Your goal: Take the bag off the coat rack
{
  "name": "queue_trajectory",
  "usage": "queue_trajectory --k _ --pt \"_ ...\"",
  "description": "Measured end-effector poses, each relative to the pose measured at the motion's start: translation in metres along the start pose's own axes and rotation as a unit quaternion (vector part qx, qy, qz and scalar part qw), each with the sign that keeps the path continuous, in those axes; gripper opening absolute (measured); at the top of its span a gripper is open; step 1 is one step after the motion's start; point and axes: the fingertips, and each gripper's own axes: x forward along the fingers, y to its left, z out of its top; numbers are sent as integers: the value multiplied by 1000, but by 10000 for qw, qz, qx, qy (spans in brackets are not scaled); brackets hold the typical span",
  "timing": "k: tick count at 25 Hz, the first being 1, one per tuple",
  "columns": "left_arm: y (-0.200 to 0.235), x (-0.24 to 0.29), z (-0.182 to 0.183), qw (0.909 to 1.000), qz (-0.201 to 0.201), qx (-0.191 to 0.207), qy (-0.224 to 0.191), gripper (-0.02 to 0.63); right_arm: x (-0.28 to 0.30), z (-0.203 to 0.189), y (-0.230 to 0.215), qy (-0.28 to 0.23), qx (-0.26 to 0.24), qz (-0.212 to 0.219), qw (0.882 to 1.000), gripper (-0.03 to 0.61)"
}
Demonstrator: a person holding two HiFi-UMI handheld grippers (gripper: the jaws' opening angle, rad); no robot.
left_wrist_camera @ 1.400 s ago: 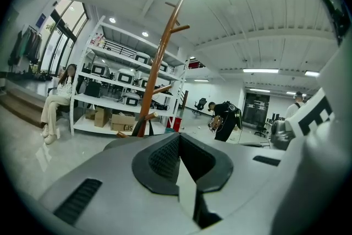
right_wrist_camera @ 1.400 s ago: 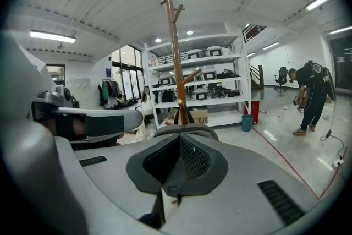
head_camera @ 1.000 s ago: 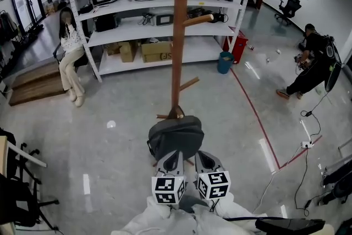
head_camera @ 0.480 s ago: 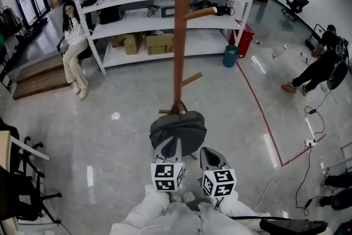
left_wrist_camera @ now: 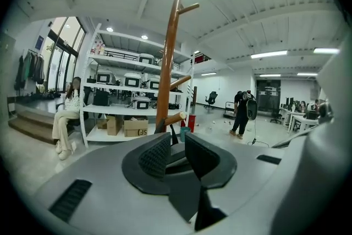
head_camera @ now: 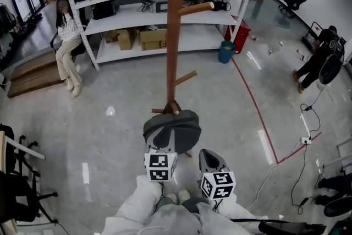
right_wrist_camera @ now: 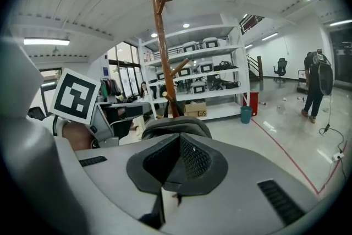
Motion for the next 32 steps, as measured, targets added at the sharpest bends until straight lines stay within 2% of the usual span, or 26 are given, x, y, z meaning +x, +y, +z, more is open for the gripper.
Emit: queue_trajectory --k 6,11,18,22,29,32 --pt "13 23 -4 9998 148 72 92 78 -4 -7 -14 93 97 -138 9998 12" --pt "30 47 -9 9991 274 115 297 121 -4 -7 -32 129 196 -326 9992 12" --pt "39 73 -14 9981 347 226 454 132 -7 -16 -50 240 326 -506 9979 11" --pt "44 85 -19 9975 369 142 577 132 -6 -19 -57 287 373 -580 9972 12" --pt "52 102 -19 9953 464 197 828 132 -3 -23 -60 363 436 -641 9963 12" --pt "56 105 -19 9950 554 177 810 130 -1 -22 -60 365 453 -654 9962 12"
